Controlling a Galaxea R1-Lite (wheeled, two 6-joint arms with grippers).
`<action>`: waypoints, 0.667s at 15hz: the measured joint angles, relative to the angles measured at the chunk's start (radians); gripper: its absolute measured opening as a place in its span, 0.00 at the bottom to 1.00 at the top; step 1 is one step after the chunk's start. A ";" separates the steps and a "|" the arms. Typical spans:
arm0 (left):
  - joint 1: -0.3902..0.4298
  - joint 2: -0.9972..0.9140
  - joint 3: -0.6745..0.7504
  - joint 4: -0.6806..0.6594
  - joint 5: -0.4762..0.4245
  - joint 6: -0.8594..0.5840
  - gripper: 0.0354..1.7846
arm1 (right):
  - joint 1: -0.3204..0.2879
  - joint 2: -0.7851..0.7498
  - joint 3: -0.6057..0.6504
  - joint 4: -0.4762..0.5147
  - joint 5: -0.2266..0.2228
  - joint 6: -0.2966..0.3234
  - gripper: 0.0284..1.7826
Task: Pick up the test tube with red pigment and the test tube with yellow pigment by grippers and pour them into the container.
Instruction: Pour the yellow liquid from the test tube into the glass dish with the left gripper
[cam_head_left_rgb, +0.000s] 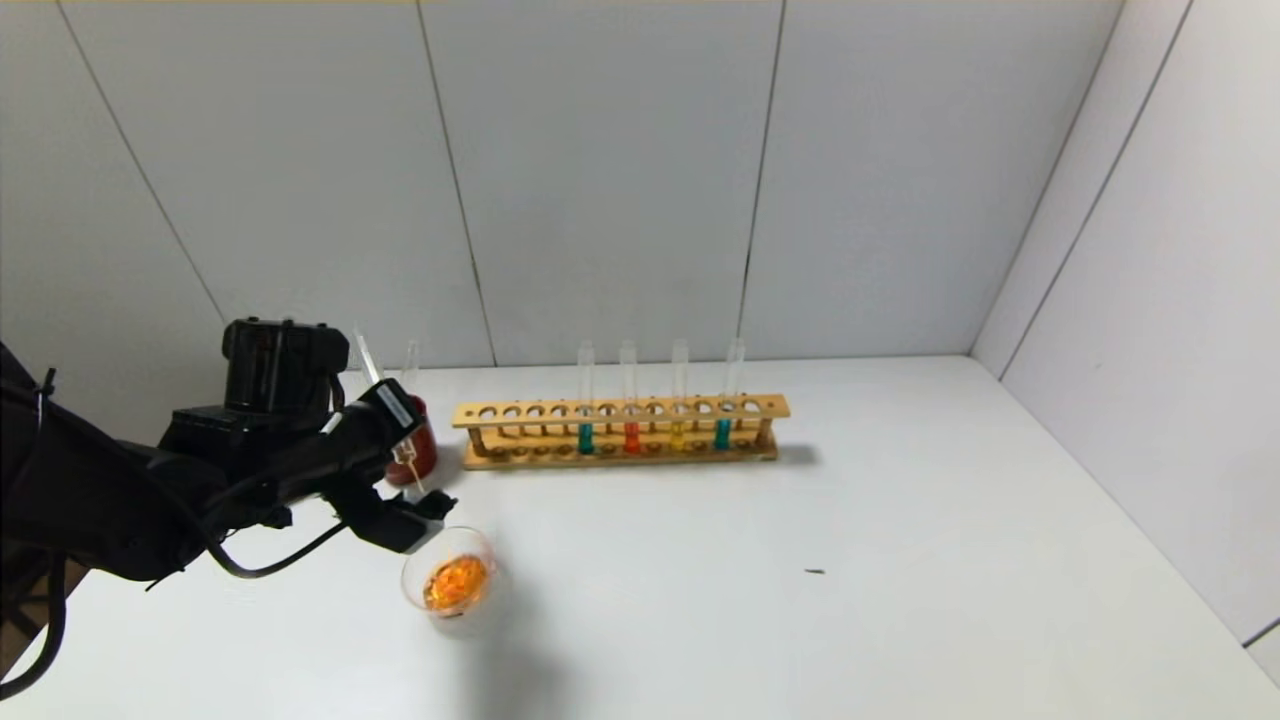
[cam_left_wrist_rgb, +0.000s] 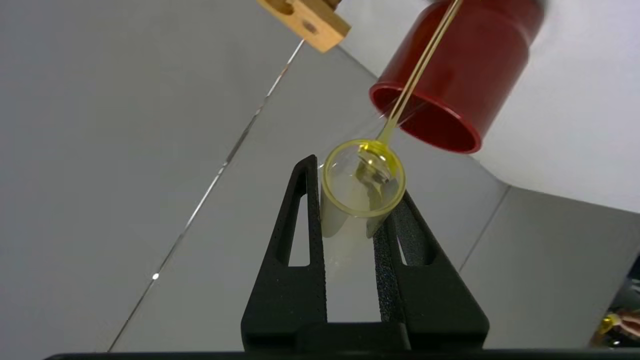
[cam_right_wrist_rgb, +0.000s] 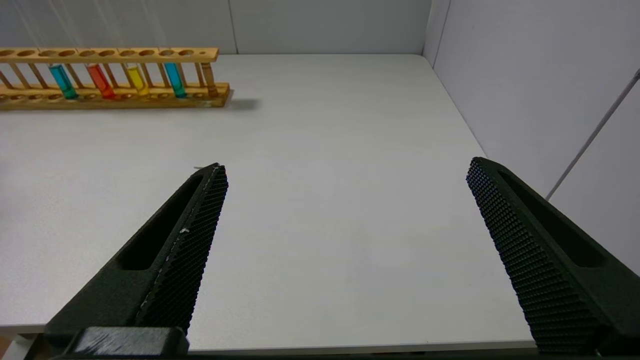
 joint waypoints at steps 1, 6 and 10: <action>-0.002 -0.004 0.011 -0.006 0.000 0.002 0.16 | 0.000 0.000 0.000 0.000 0.000 0.000 0.98; -0.013 -0.027 0.044 -0.007 0.000 0.005 0.16 | 0.000 0.000 0.000 0.000 0.000 0.000 0.98; -0.016 -0.045 0.056 -0.006 0.000 0.013 0.16 | 0.000 0.000 0.000 0.000 0.000 0.000 0.98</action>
